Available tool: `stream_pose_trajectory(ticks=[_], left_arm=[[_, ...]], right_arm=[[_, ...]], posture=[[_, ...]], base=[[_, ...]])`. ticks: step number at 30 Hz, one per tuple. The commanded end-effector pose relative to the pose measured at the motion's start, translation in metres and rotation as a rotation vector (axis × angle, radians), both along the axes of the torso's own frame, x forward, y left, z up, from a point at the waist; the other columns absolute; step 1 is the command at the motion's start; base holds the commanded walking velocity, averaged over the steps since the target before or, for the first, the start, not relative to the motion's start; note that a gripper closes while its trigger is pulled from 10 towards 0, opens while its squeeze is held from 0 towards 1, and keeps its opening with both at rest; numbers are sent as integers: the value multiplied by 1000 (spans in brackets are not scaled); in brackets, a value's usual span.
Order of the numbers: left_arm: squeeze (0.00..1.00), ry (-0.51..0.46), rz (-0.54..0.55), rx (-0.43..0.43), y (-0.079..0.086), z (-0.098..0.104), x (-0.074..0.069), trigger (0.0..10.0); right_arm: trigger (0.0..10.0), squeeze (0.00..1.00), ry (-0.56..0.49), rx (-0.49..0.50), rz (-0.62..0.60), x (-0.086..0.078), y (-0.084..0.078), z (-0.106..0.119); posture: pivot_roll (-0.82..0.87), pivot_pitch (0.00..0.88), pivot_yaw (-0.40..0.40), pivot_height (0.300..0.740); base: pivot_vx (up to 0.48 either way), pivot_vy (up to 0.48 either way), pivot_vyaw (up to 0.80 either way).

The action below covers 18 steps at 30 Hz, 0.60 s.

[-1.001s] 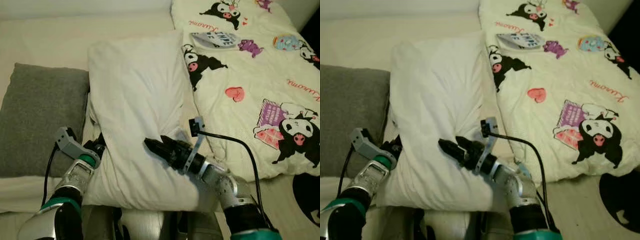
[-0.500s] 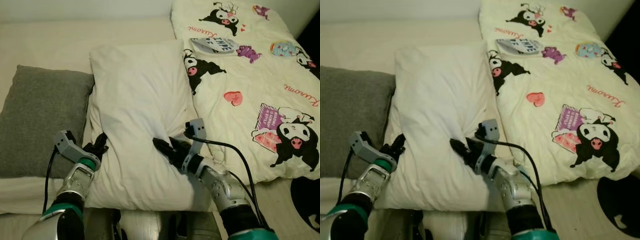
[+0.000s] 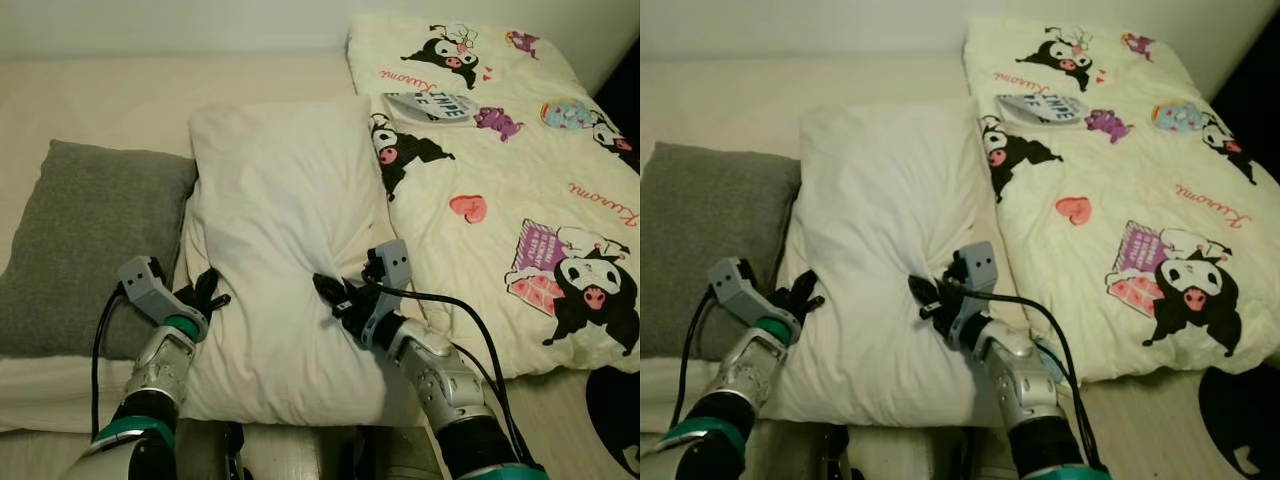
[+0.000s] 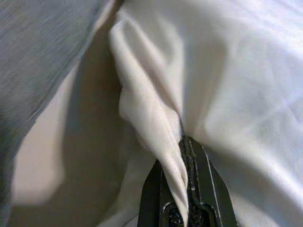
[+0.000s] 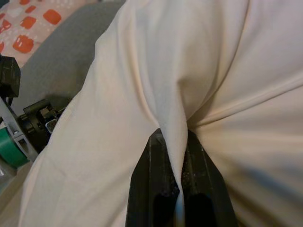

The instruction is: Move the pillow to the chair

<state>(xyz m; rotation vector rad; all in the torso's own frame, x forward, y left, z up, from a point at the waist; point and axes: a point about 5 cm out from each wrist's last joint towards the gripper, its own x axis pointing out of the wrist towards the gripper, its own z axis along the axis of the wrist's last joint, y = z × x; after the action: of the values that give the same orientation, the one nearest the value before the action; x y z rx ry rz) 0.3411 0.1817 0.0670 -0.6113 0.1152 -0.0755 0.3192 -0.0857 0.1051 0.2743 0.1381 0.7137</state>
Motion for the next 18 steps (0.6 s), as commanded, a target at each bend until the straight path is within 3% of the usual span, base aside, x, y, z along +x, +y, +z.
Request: stream_pose_trajectory(ticks=[1,4,10,14,18], left_arm=[[0,-38,-46,50,-10,7,2,0],[0,-107,-68,86,-19,22,6,0],[0,-267,-81,143,-38,70,14,0],[0,-281,-78,157,-41,77,13,0],[0,-379,-60,281,-41,102,3,0]], right_arm=[[0,0,22,20,38,-6,11,-4],[0,0,-10,54,12,-4,8,7],[0,0,-99,109,-36,-3,-1,33],[0,0,-113,112,-45,-3,-3,37],[0,0,-238,98,-179,-2,-19,58]], posture=[[29,46,30,592],[35,43,30,592],[46,40,18,592],[46,40,18,592],[43,44,19,592]], base=[[0,0,0],[0,0,0],[0,0,0],[0,0,0],[0,0,0]])
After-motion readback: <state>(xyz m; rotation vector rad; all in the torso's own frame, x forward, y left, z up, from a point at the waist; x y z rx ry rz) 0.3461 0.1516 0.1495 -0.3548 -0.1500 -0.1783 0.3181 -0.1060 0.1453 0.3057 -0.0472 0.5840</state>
